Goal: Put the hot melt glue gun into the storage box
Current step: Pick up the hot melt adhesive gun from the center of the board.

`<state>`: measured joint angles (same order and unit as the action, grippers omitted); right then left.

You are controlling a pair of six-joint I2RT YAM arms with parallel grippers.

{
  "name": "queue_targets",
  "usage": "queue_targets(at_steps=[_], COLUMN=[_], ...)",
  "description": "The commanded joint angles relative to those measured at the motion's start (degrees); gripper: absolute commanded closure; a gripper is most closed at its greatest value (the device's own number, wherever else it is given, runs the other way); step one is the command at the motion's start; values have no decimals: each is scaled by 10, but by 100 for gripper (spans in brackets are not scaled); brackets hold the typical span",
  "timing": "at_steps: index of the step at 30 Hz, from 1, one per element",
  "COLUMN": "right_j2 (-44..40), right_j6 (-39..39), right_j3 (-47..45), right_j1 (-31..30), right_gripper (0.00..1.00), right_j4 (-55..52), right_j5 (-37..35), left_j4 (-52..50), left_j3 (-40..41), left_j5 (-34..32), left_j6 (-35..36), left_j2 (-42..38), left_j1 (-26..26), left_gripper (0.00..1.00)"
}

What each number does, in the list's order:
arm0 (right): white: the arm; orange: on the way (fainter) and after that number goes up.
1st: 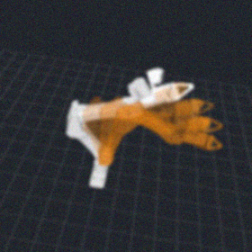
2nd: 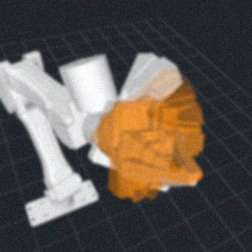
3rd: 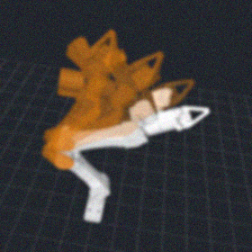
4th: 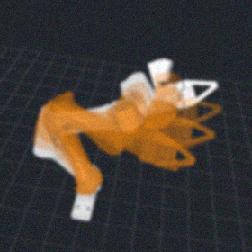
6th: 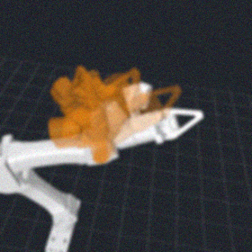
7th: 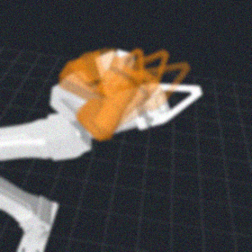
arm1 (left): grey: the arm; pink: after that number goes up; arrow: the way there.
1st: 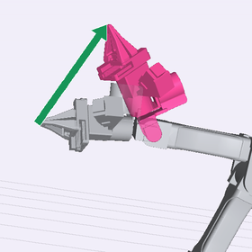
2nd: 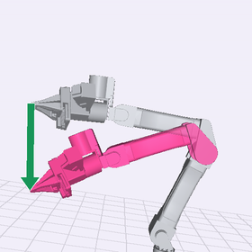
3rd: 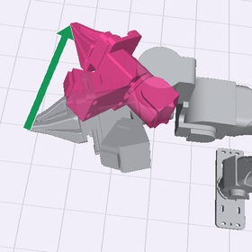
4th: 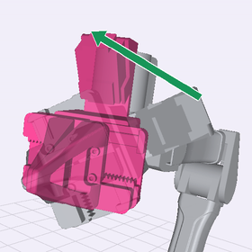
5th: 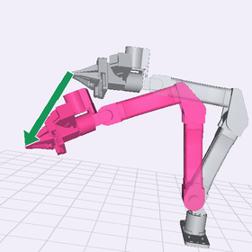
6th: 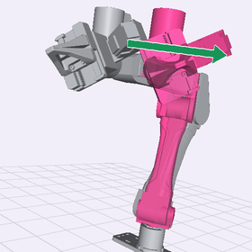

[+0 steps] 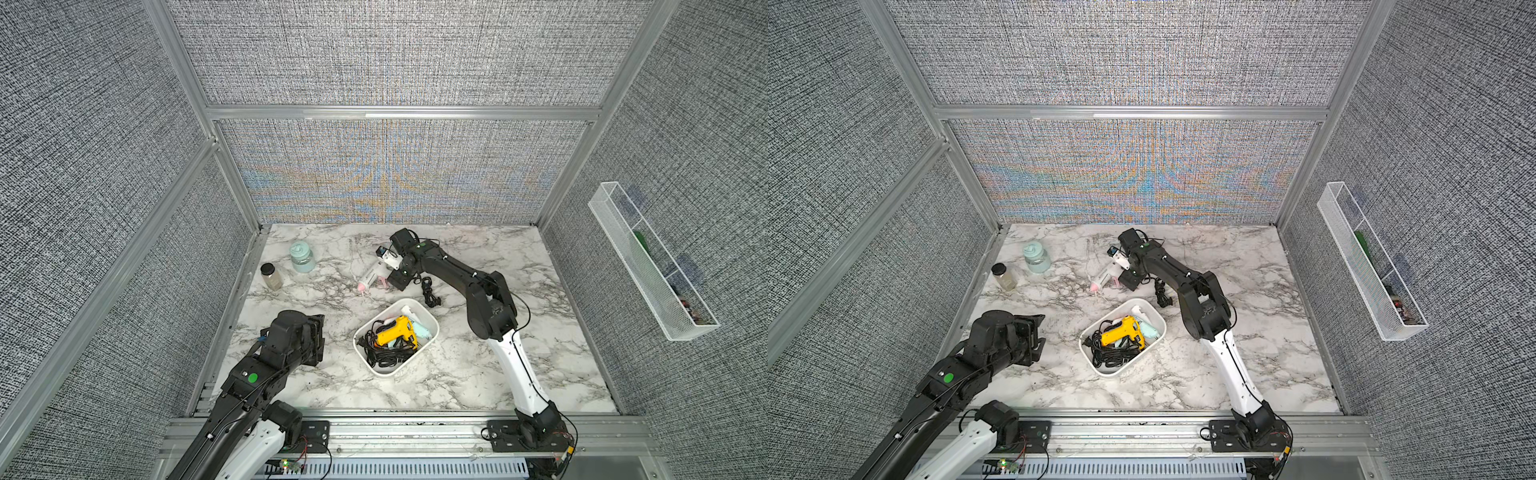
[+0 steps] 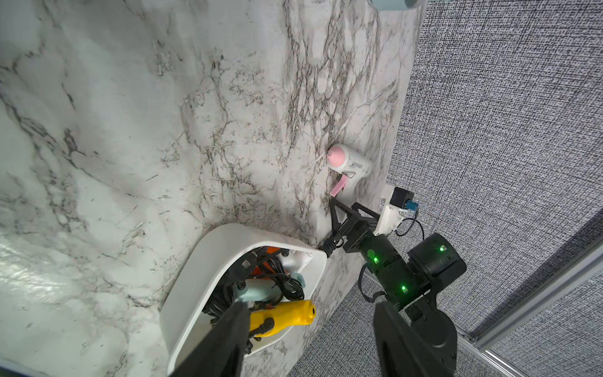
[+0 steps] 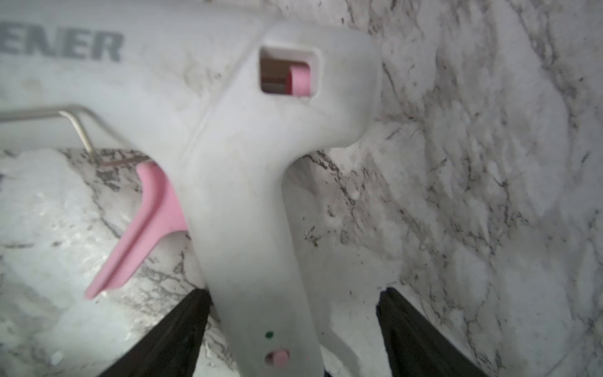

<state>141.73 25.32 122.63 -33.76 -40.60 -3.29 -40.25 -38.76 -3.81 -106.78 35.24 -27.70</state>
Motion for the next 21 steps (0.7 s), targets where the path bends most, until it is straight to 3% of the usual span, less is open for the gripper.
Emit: queue_targets(at_steps=[1, 5, 9, 12, 16, 21], right_j2=[13, 32, 43, 39, 8, -117], right_j6=[1, -14, -48, -82, -161, -281], right_j3=[7, 16, 39, 59, 113, 112], right_j1=[-6, -11, -11, -8, 6, 11], right_gripper=[16, 27, 61, 80, 94, 96], right_j4=[-2, -3, -10, -18, -33, 37], right_j5=[33, 44, 47, 36, 33, 0], left_j4=[19, 23, 20, 12, 2, -24], left_j3=[-2, -4, -6, -9, -18, -51], left_j5=[12, 15, 14, 11, 6, -8], left_j6=[10, 15, 17, 19, 26, 50], left_j2=[7, 13, 8, 3, 0, 7], left_j1=[1, 4, 5, 5, 5, 4], left_gripper=[35, 36, 37, 37, 37, 36])
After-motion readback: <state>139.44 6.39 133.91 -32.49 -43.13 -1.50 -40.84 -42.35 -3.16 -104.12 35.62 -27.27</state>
